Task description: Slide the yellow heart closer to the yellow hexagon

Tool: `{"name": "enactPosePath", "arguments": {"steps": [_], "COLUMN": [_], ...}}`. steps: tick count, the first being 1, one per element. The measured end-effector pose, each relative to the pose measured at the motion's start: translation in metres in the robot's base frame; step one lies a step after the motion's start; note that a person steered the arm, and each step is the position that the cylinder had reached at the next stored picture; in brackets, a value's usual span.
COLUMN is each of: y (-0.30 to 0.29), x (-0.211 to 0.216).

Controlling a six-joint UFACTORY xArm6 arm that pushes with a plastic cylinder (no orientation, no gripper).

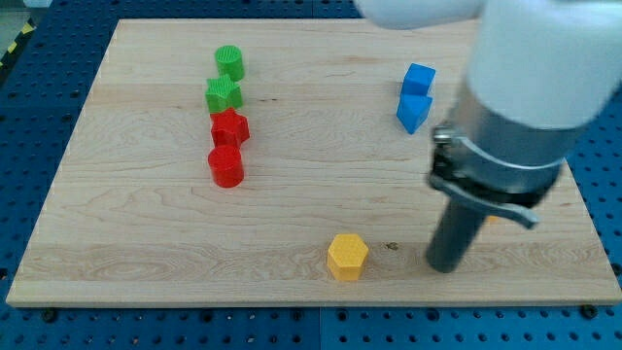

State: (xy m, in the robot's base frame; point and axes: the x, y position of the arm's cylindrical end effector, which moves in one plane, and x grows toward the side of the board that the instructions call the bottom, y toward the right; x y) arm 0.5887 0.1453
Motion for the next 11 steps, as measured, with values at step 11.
{"name": "enactPosePath", "arguments": {"steps": [11], "y": [-0.003], "x": [-0.047]}}
